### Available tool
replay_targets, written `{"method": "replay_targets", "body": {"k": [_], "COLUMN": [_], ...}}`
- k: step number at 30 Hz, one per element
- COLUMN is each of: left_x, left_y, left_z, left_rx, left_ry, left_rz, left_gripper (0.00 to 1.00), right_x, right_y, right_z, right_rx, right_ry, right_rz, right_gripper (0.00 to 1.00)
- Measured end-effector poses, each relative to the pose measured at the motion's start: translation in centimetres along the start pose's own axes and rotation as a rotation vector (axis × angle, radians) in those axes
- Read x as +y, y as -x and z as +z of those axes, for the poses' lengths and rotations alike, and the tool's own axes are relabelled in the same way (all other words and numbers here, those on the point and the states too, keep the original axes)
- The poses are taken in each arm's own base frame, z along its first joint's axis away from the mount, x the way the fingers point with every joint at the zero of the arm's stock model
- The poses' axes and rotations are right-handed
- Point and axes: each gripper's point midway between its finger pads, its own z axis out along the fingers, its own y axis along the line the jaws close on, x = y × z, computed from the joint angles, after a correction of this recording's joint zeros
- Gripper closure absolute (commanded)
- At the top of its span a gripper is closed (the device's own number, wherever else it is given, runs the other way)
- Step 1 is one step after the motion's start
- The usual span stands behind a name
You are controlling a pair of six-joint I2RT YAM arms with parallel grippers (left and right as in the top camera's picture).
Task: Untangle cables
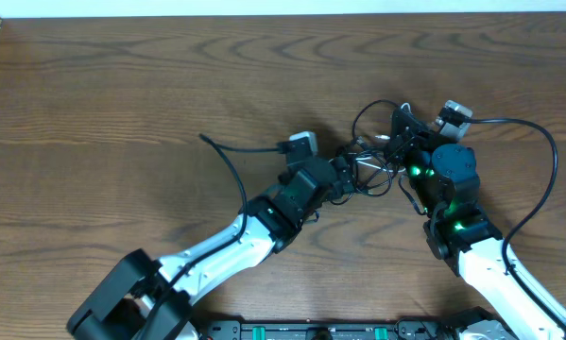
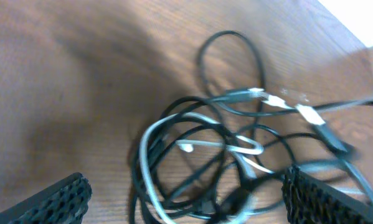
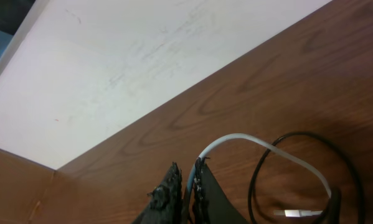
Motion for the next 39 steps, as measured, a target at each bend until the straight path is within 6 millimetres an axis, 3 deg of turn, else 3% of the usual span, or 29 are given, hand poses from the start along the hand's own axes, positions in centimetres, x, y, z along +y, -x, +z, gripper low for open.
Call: {"method": "replay_targets", "body": {"k": [12,21,26,32,39], "left_x": [-1.0,0.5,1.3,1.7,4.3], "left_y": [-0.7,-2.3,-2.8,-2.4,-1.5], "left_z": [-0.4,2.1,3.3,3.5,2.5], "left_rx": [0.013,0.041,0.034,-0.004,-0.023], "left_ry": [-0.03,0.008,0.027,0.058,0.184], "left_rz": [0.152,0.168,0.167,0.179,0.199], "left_gripper": [0.02,0.03,0.42,0.91,0.92], "right_x": [0.0,0.0,0.0,0.0,0.1], "right_y": [0.0,0.0,0.0,0.0,0.2], "right_z": [0.0,0.0,0.0,0.0,0.0], "right_rx": [0.0,0.0,0.001,0.001,-0.007], "right_ry": [0.0,0.0,0.0,0.001,0.004], "right_rz": [0.001,0.001,0.001,0.001,0.002], "right_gripper": [0.93,0.92,0.93,0.94,0.96]}}
